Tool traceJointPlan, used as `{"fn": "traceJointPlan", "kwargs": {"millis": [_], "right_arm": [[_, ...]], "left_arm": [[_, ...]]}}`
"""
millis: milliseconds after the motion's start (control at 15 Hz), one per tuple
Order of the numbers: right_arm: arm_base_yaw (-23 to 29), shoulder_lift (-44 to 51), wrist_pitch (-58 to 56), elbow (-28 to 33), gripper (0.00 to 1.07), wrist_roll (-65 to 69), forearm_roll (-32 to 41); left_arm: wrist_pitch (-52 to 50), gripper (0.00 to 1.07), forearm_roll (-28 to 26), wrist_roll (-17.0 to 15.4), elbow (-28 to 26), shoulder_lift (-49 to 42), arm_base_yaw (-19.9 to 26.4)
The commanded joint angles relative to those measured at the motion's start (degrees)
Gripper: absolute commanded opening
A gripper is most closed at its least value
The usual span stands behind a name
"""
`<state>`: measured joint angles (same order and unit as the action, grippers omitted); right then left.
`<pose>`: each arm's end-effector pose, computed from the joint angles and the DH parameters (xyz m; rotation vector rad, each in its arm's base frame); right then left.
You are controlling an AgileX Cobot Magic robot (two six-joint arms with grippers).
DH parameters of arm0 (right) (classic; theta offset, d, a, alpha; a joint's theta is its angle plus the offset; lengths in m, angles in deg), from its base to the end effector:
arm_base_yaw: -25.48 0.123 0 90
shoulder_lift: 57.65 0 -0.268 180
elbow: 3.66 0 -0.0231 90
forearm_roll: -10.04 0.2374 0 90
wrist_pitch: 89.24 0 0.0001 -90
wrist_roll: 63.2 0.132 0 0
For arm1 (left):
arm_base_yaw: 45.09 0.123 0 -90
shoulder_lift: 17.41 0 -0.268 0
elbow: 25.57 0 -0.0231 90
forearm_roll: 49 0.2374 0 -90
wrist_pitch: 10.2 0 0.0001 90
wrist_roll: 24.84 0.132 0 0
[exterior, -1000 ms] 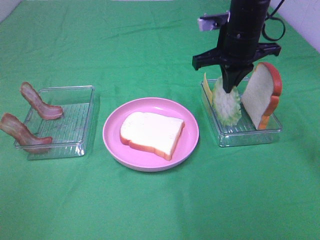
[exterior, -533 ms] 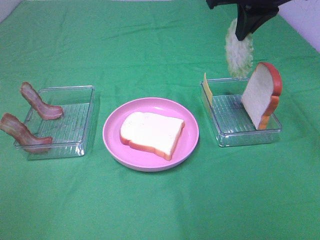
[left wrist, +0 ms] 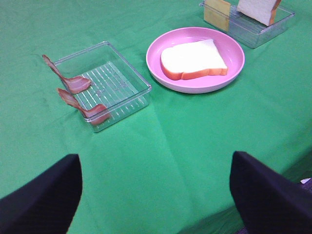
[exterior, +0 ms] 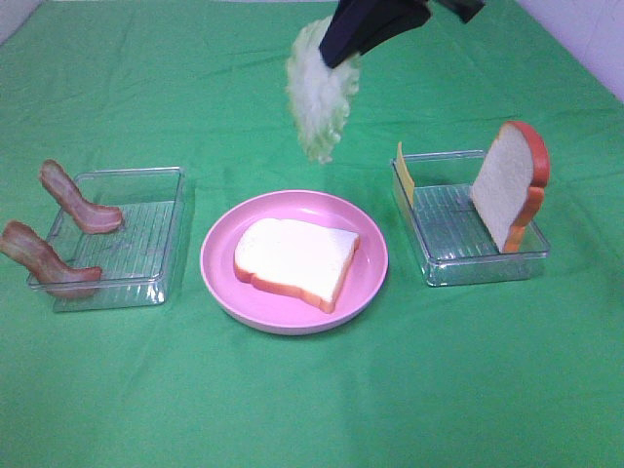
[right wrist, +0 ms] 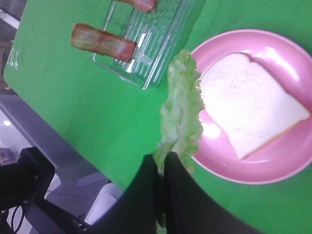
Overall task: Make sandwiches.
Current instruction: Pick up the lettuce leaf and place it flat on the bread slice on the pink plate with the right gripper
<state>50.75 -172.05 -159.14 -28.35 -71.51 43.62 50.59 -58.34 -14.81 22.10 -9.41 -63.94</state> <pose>0.3268 0.2301 0.2883 -0.6542 2.6693 0.8926 0.0270 -0.0290 0.2556 0.5157 1.9678 -0.2916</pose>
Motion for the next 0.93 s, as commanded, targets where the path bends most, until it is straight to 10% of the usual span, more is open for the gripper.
{"fn": "traceJointPlan", "kwargs": {"millis": [67, 667, 933], "right_arm": [[5.27, -4.01, 0.74, -0.17, 0.0, -1.72, 1.09], [9.34, -18.33, 9.22, -0.17, 0.0, -1.78, 0.23], [9.34, -18.85, 12.78, -0.17, 0.0, 6.42, -15.36]], "left_arm": [[-0.52, 0.79, -0.06, 0.0, 0.23, -1.15, -0.29], [-0.52, 0.79, 0.0, 0.0, 0.23, -1.15, -0.29], [-0.52, 0.79, 0.0, 0.0, 0.23, -1.15, -0.29]]}}
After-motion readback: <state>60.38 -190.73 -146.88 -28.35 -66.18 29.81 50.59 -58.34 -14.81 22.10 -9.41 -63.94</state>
